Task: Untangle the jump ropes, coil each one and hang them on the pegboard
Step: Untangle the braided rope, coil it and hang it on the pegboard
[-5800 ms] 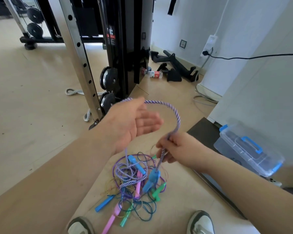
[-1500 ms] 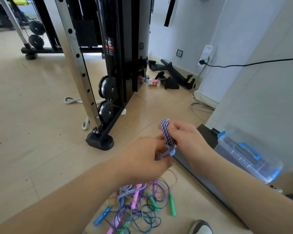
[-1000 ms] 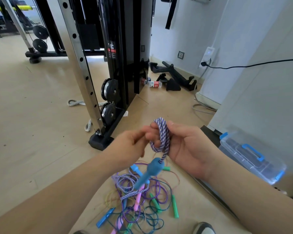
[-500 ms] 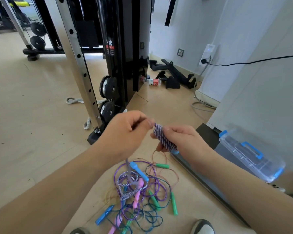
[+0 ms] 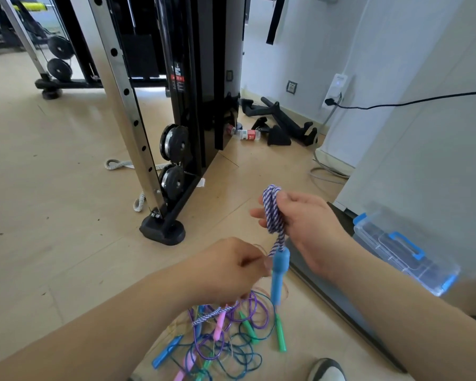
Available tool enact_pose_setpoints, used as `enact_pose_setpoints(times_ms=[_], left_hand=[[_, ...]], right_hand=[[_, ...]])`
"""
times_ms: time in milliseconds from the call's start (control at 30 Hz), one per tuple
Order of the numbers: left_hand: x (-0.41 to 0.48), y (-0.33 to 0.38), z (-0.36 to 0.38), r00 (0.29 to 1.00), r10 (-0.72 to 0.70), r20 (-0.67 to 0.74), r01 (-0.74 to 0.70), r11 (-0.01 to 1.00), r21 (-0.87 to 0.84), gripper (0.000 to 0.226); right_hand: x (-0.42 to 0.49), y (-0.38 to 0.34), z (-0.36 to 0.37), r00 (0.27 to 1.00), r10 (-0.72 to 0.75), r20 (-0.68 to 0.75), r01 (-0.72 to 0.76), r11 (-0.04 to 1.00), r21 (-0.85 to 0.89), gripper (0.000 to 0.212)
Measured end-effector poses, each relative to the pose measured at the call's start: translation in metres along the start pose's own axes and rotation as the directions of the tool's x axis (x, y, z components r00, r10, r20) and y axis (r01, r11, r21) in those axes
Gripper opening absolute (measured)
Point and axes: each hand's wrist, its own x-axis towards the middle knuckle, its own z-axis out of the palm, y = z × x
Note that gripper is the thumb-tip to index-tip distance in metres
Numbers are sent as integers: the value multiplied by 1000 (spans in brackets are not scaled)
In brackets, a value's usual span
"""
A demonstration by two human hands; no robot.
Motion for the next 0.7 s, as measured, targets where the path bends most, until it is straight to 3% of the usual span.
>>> enact_pose_setpoints(times_ms=[100,200,267,333,467,600,700], left_hand=[[-11,19,-9,987,115,-115,-120,992,-41,27],[-20,27,-31,894,213,-394,-289,946,-144,16],[-18,22,-44,804,206,-557,-323,939,-120,15],[-11,10,-50,771,145,-620,-285,949,-133,19],[3,-9,-39,865,24,-501,-126,978,-169,33],[7,-12,-26,954,-103,-281,15,954,-298,43],[6,-16,-20,981,-108,-158,83,984,-157,38]], right_hand=[[2,8,-5,995,-101,-18,91,951,-297,38],[-1,11,-9,988,-130,78,151,883,-445,39],[-6,8,-8,988,-76,132,121,917,-380,37],[-11,4,-6,978,-34,205,84,968,-236,38],[-19,-4,2,942,48,333,-67,997,47,41],[-19,-11,6,935,109,339,-209,938,275,48],[-13,-16,3,961,76,265,-180,901,395,47]])
